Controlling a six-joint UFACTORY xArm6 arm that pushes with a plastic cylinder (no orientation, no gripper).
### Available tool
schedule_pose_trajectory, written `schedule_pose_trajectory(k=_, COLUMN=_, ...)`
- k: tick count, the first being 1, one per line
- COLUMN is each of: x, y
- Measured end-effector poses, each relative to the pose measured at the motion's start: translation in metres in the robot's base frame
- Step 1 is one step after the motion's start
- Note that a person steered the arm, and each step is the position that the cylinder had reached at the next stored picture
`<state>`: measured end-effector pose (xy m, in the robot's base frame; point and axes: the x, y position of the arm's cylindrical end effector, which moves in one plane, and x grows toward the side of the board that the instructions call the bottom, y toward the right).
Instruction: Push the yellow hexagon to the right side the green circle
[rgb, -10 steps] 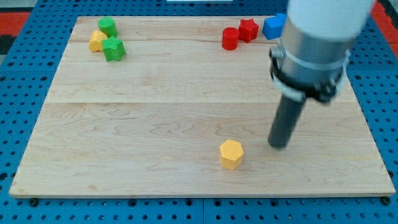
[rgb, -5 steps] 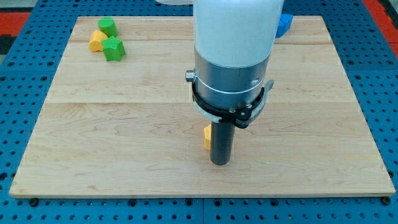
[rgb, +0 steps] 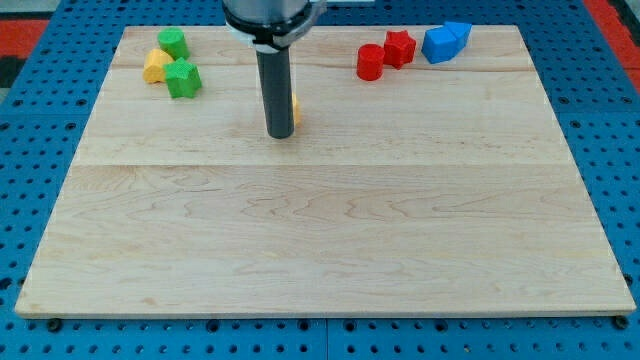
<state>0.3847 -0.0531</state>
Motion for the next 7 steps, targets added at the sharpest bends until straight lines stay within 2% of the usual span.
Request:
schedule_pose_trajectory(k=3, x=-0.090, y=-0.002)
schedule_pose_trajectory(k=5, x=-0.097, y=0.043)
schedule_pose_trajectory(k=7, x=-0.139, y=0.072)
